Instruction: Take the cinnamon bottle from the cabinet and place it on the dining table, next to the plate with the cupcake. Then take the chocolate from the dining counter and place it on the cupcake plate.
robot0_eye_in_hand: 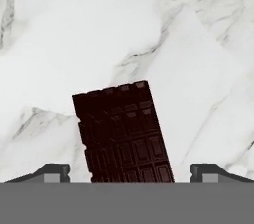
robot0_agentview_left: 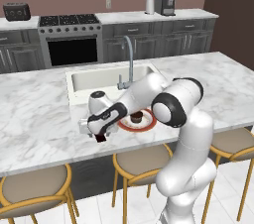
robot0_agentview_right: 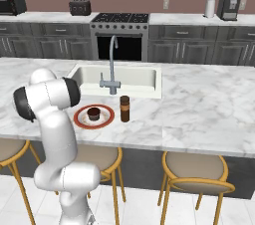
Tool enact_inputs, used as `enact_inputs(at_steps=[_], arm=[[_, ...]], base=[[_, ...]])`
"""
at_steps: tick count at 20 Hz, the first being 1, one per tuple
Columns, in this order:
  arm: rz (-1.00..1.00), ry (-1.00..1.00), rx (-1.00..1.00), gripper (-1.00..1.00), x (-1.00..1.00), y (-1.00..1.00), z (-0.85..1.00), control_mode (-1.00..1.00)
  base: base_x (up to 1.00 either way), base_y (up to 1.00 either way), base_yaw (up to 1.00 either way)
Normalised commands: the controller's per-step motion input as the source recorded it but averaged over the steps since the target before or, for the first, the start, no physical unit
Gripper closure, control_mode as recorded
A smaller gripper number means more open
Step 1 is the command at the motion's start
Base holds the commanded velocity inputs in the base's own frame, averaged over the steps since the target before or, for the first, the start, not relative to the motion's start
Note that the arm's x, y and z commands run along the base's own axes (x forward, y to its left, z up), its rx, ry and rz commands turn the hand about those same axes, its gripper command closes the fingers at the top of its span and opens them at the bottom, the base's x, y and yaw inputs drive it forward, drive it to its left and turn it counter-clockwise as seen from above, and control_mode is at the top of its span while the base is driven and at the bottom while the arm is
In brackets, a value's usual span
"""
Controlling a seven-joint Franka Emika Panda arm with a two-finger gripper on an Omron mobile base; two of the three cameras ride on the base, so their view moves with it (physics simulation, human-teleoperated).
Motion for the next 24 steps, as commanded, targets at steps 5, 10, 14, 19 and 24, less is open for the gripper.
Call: enact_inputs(at_steps=[5,10,14,19,24], arm=[[0.00,-0.09,0.10,-1.00,-0.03,-0.12,-0.41,-1.00],[0.02,0.01,0.02,-1.00,0.02,-0.05,-0.39,-1.00],[0.07,0.11,-0.02,-1.00,0.00,0.00,-0.48,-1.00],[0.09,0.10,-0.02,-1.00,-0.01,0.00,-0.54,-1.00],[0.10,0.03,0.00,1.00,-0.09,-0.11,-0.68,-1.00]], base=[[0.00,0.00,0.00],[0.00,0.00,0.00],[0.00,0.00,0.00],[0.00,0.00,0.00],[0.00,0.00,0.00]])
